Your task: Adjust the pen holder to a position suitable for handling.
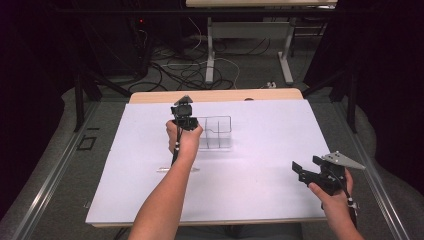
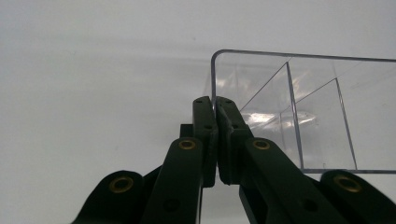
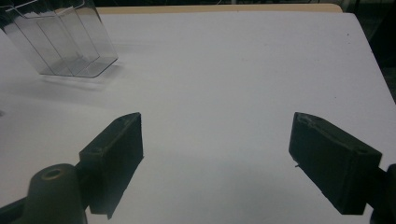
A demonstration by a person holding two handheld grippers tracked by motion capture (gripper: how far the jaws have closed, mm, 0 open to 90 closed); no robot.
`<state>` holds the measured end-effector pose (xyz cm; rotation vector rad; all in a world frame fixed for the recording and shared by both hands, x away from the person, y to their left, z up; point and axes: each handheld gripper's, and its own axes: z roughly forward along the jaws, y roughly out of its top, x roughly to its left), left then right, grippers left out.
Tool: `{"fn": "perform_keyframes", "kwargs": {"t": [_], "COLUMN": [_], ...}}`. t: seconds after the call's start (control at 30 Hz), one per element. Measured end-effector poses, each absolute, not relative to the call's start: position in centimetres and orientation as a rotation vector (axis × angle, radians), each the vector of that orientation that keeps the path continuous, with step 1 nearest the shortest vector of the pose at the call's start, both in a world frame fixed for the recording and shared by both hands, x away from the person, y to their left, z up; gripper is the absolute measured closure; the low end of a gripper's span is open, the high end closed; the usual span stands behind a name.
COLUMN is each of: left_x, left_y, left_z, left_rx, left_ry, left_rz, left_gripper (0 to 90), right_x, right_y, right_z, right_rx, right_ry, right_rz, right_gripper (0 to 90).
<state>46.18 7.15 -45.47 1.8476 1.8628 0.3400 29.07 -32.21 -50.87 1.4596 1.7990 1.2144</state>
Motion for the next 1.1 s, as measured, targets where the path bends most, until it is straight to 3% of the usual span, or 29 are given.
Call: {"fn": "perform_keyframes", "kwargs": {"t": [0.43, 1.1], "left_x": [45.4, 44.9], "left_y": [7.9, 6.6], "left_z": [-46.0, -46.9], "left_rx": [1.759, 1.854], "left_ry": [1.879, 1.666], "left_rz": [0.186, 0.299], "left_gripper": [84.8, 84.0], "right_x": [29.2, 29.2], "right_y": [-32.0, -31.9], "right_z": [-50.9, -51.0], "right_rx": [1.447, 1.443], "right_ry": [1.806, 1.826], "right_rz": [1.213, 1.203], "right_gripper": [17.3, 17.3]}}
